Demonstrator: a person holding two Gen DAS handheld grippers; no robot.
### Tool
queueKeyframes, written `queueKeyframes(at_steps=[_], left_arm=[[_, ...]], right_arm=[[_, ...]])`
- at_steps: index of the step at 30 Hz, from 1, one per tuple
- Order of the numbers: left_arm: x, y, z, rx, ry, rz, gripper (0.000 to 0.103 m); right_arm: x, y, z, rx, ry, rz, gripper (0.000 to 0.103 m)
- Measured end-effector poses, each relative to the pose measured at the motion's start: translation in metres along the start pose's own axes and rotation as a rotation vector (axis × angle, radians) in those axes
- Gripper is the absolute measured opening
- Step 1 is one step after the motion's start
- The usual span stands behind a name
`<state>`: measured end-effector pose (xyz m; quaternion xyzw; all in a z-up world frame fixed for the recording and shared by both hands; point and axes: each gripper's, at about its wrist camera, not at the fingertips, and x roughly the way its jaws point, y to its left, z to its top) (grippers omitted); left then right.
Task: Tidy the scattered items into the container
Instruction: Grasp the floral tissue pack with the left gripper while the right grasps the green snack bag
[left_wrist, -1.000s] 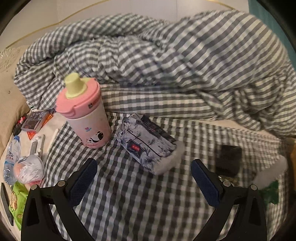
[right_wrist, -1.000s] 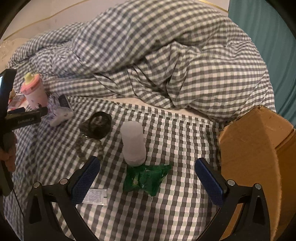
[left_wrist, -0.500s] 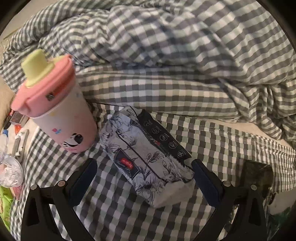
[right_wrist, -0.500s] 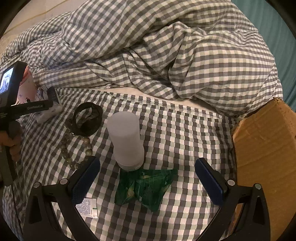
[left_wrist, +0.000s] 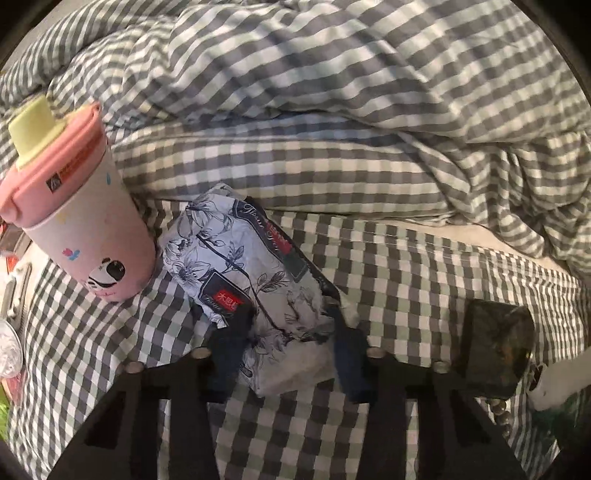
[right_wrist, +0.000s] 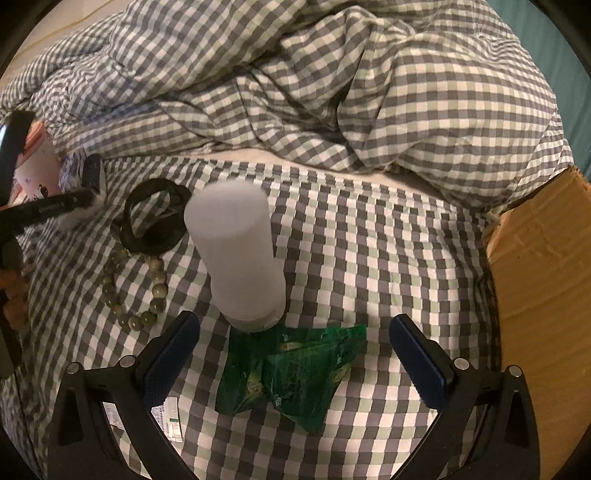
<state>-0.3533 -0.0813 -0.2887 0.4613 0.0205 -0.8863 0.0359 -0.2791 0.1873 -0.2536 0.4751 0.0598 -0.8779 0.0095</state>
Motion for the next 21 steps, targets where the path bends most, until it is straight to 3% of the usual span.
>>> queueKeyframes(at_steps=[7, 9, 10, 11, 12, 16, 21], left_arm=[[-0.018, 0.013, 0.002, -0.007, -0.040, 0.000, 0.026], [-0.025, 0.016, 0.001, -0.006, -0.054, 0.000, 0.025], [-0.029, 0.017, 0.001, -0.008, -0.059, -0.001, 0.025], [-0.034, 0.019, 0.000, -0.009, -0.067, -0.004, 0.025], [-0.037, 0.020, 0.000, -0.008, -0.073, -0.005, 0.025], [-0.055, 0.016, -0.005, -0.007, -0.095, -0.005, 0.025], [-0.078, 0.011, -0.008, -0.011, -0.113, -0.013, 0.025]], right_arm=[[0.008, 0.001, -0.013, -0.001, 0.028, 0.018, 0.101], [0.010, 0.000, -0.015, 0.007, 0.039, 0.025, 0.089], [0.011, -0.001, -0.017, 0.011, 0.048, 0.030, 0.069], [0.013, -0.002, -0.018, 0.019, 0.063, 0.045, 0.060], [0.013, -0.003, -0.020, 0.027, 0.066, 0.059, 0.060], [0.006, -0.003, -0.022, 0.026, 0.059, 0.059, 0.041], [-0.002, -0.006, -0.029, 0.038, 0.067, 0.085, 0.037]])
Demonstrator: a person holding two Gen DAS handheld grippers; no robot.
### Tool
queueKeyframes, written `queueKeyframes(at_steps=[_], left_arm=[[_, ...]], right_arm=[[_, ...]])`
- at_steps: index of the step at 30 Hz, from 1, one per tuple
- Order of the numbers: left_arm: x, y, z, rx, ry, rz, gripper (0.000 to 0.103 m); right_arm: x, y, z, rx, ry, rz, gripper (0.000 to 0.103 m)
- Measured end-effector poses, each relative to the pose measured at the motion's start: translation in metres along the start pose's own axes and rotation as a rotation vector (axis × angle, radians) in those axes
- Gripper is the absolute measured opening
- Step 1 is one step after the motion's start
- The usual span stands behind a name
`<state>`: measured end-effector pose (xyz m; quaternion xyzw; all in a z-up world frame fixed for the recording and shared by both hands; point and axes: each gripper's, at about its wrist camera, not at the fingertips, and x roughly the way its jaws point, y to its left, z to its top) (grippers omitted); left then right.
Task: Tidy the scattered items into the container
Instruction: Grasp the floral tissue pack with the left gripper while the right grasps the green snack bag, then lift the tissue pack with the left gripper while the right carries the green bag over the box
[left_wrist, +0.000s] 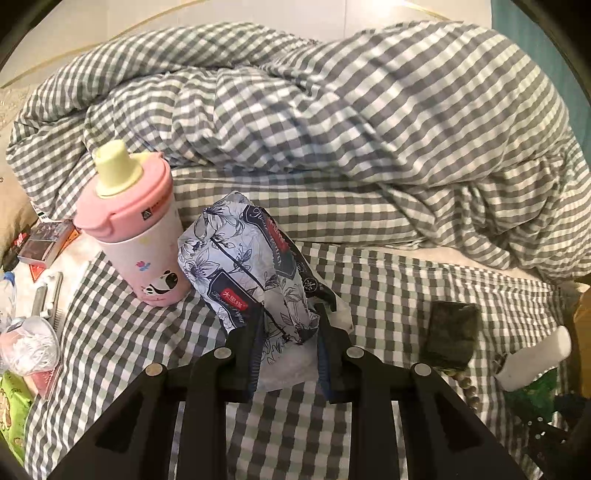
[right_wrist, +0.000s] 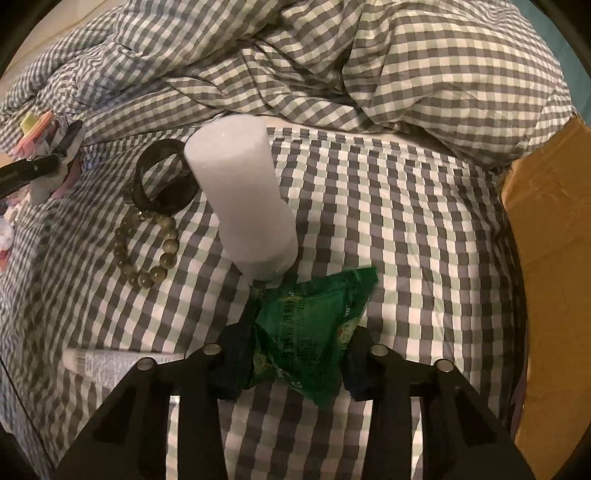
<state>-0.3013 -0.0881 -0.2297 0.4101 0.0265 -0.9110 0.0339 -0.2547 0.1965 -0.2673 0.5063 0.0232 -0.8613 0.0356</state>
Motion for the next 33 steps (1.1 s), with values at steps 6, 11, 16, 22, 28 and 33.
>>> queueKeyframes(at_steps=[6, 11, 16, 22, 28, 33], left_arm=[[-0.021, -0.005, 0.004, 0.003, -0.027, -0.012, 0.025], [-0.046, -0.010, 0.005, 0.010, -0.060, -0.019, 0.025], [-0.084, -0.016, 0.006, 0.023, -0.105, -0.027, 0.025], [-0.134, -0.024, 0.005, 0.035, -0.169, -0.037, 0.025], [-0.183, -0.028, -0.001, 0.038, -0.226, -0.058, 0.025], [-0.221, -0.031, -0.008, 0.037, -0.275, -0.071, 0.025]], right_arm=[[-0.024, -0.005, -0.009, 0.023, -0.038, 0.007, 0.036], [-0.057, -0.009, -0.011, 0.036, -0.095, 0.016, 0.036], [-0.094, -0.008, -0.009, 0.033, -0.161, 0.020, 0.036], [-0.142, -0.008, -0.014, 0.032, -0.242, 0.022, 0.036], [-0.189, -0.006, -0.020, 0.030, -0.321, 0.023, 0.036], [-0.232, -0.004, -0.025, 0.022, -0.397, 0.023, 0.036]])
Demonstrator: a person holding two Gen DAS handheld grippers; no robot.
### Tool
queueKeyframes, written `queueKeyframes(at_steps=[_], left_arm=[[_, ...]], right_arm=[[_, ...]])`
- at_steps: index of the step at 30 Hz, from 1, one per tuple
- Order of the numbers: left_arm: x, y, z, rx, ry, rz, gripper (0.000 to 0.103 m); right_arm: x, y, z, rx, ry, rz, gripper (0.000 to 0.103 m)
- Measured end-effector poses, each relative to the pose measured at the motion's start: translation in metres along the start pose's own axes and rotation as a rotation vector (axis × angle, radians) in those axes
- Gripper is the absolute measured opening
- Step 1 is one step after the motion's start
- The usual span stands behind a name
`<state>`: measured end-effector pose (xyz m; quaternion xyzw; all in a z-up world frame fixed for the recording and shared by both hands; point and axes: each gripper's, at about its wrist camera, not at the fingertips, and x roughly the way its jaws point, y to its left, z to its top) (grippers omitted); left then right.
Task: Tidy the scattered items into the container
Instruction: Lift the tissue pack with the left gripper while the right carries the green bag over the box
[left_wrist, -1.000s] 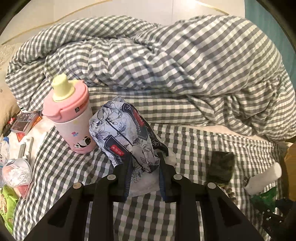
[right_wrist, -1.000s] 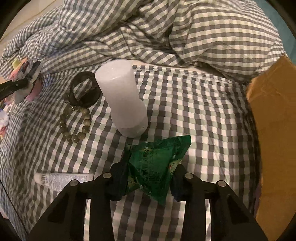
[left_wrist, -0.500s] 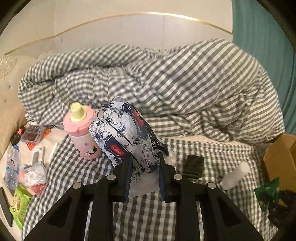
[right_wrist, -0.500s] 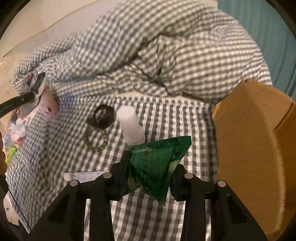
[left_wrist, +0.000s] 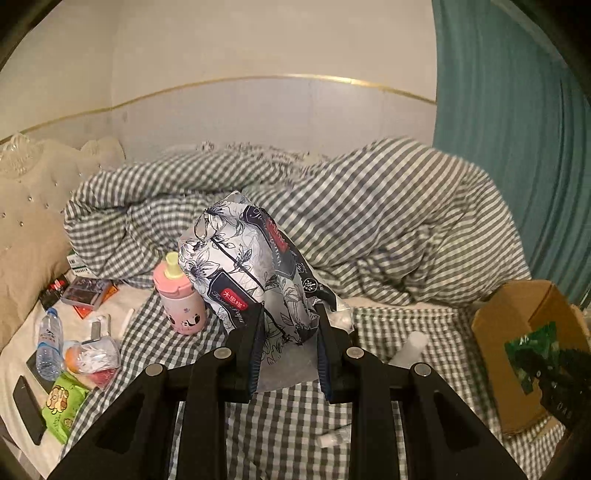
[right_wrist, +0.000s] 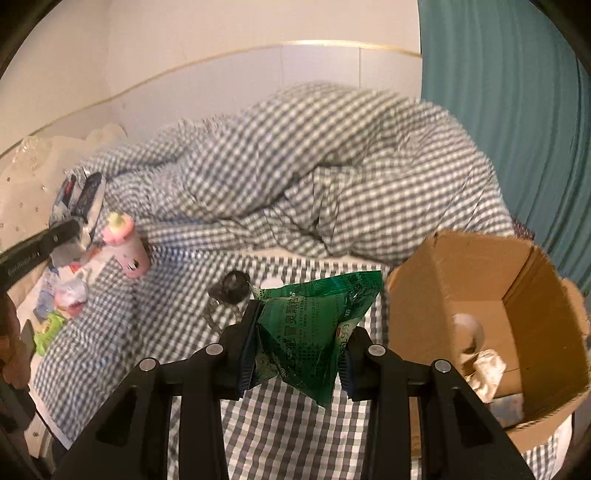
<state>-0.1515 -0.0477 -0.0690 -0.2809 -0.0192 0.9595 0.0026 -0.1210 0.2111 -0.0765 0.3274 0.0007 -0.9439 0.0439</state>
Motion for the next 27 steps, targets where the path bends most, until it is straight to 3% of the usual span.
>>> queueKeyframes(at_steps=[15, 27], left_arm=[[-0.103, -0.035, -0.006, 0.038, -0.118, -0.054, 0.025], [-0.133, -0.077, -0.008, 0.075, -0.154, -0.130, 0.025]], right_arm=[[-0.110, -0.003, 0.008, -0.019, -0.177, -0.010, 0.036], [-0.148, -0.032, -0.003, 0.001, -0.215, -0.064, 0.036]])
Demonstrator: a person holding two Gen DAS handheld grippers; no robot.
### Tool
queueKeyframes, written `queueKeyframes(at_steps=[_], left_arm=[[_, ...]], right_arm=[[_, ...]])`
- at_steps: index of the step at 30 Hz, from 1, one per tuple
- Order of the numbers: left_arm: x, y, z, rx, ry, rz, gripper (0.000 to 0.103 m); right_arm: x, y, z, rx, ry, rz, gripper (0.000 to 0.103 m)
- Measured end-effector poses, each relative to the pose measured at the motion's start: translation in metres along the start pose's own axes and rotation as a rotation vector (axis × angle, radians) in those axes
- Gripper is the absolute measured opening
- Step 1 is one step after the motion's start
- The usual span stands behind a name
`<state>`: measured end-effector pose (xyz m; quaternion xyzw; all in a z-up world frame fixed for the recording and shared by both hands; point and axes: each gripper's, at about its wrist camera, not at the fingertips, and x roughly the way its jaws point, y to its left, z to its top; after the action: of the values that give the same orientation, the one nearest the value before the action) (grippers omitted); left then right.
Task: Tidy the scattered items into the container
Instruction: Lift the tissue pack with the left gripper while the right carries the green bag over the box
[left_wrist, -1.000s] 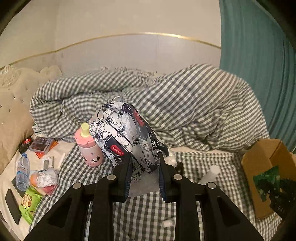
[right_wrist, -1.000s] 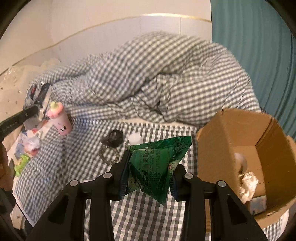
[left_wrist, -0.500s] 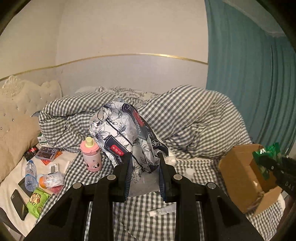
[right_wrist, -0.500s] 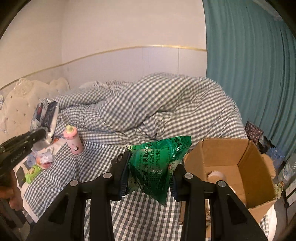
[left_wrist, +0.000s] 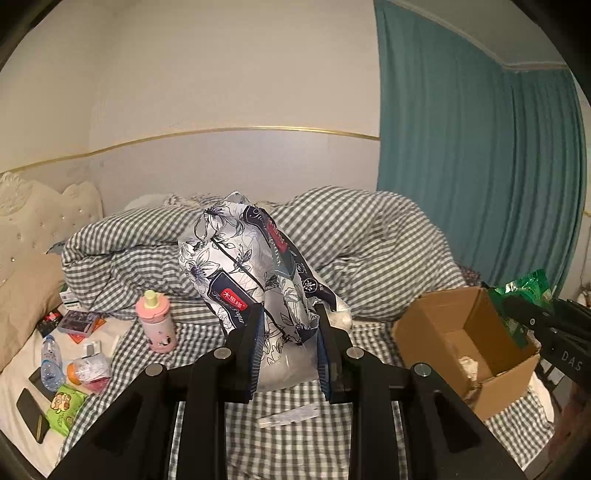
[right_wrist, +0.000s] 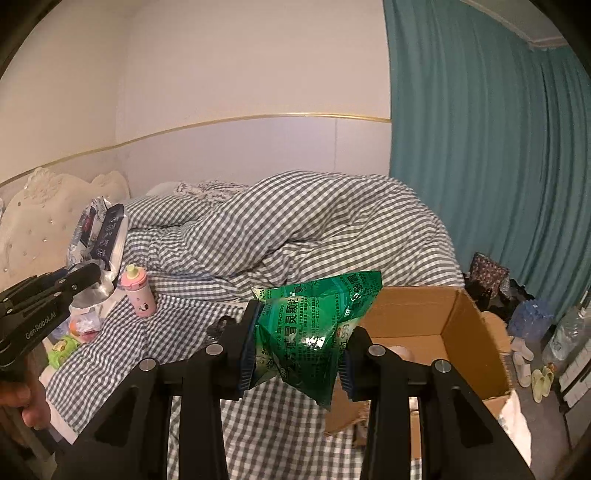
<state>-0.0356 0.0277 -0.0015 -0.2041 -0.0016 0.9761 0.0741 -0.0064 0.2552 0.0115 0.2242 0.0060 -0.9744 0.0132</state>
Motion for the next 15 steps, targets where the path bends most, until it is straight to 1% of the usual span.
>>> queueKeyframes(at_steps=[15], left_arm=[[0.007, -0.076, 0.003, 0.057, 0.001, -0.120, 0.025]], right_arm=[[-0.028, -0.062, -0.005, 0.040, -0.011, -0.110, 0.036]])
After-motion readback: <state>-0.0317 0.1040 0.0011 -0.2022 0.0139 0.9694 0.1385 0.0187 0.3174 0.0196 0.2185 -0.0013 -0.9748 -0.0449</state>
